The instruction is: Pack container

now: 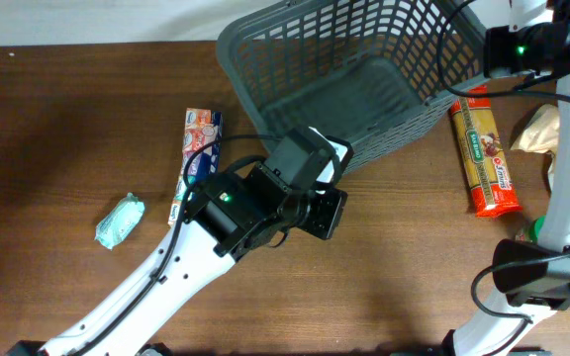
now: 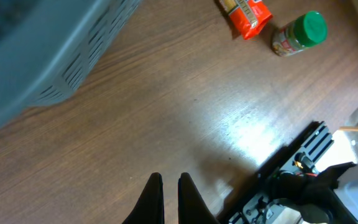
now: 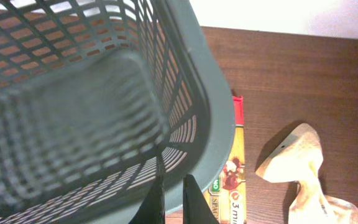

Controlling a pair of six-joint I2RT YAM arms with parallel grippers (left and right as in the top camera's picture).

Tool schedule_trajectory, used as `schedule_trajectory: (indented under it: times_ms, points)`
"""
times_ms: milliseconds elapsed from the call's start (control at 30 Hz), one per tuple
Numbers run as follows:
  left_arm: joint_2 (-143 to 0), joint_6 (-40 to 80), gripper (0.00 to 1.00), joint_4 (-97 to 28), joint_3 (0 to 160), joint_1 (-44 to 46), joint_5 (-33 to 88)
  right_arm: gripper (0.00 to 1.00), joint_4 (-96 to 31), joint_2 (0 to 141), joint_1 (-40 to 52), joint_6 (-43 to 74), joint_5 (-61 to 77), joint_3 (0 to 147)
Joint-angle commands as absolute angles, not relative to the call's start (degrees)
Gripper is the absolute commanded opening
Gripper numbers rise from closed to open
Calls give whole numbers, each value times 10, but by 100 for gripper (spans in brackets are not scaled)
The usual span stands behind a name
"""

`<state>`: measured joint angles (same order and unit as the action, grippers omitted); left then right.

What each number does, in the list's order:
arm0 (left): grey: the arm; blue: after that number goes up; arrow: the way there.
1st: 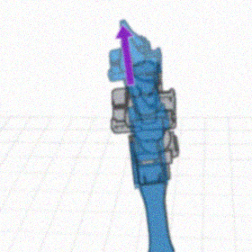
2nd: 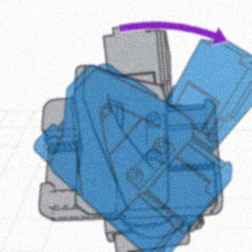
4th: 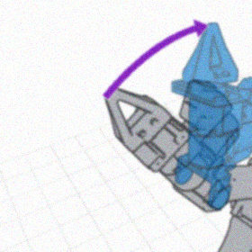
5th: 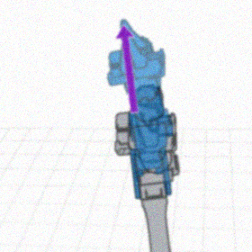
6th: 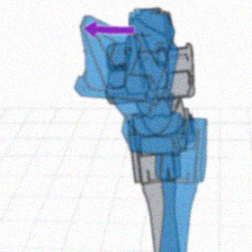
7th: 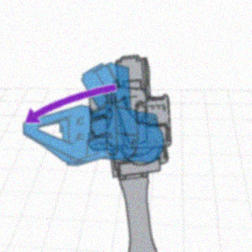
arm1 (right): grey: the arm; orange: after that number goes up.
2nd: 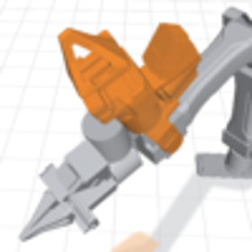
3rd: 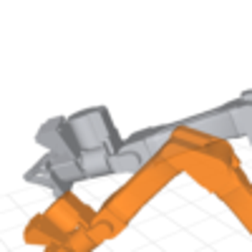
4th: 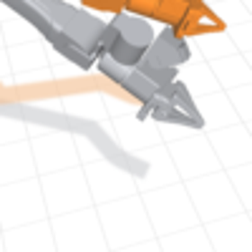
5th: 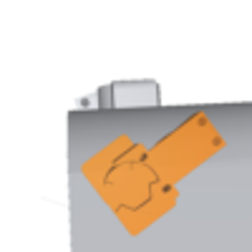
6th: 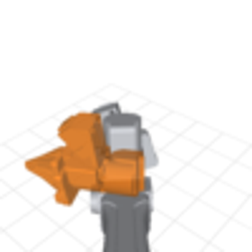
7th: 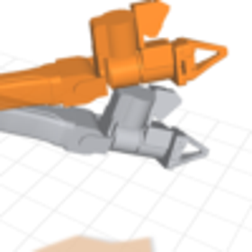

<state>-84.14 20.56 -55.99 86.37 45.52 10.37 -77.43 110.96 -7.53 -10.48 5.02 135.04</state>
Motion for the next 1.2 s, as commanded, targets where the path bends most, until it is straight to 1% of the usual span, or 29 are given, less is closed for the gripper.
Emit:
schedule_trajectory:
  times_ms: [0, 167, 933, 1167]
  points:
    - [-857, 195, 2, -556, 873, 456, 89, 4, -768, 1111, -75, -100, 62, 1334]
    - [-866, 195, 2, -545, 873, 456, 84, 4, -764, 1111, -75, -100, 73, 1317]
    - [-867, 199, 2, -529, 873, 456, -30, 4, -799, 1111, -75, -100, 75, 1306]
    - [-867, 200, 2, -529, 873, 441, -30, 4, -810, 1111, -75, -100, 75, 1306]
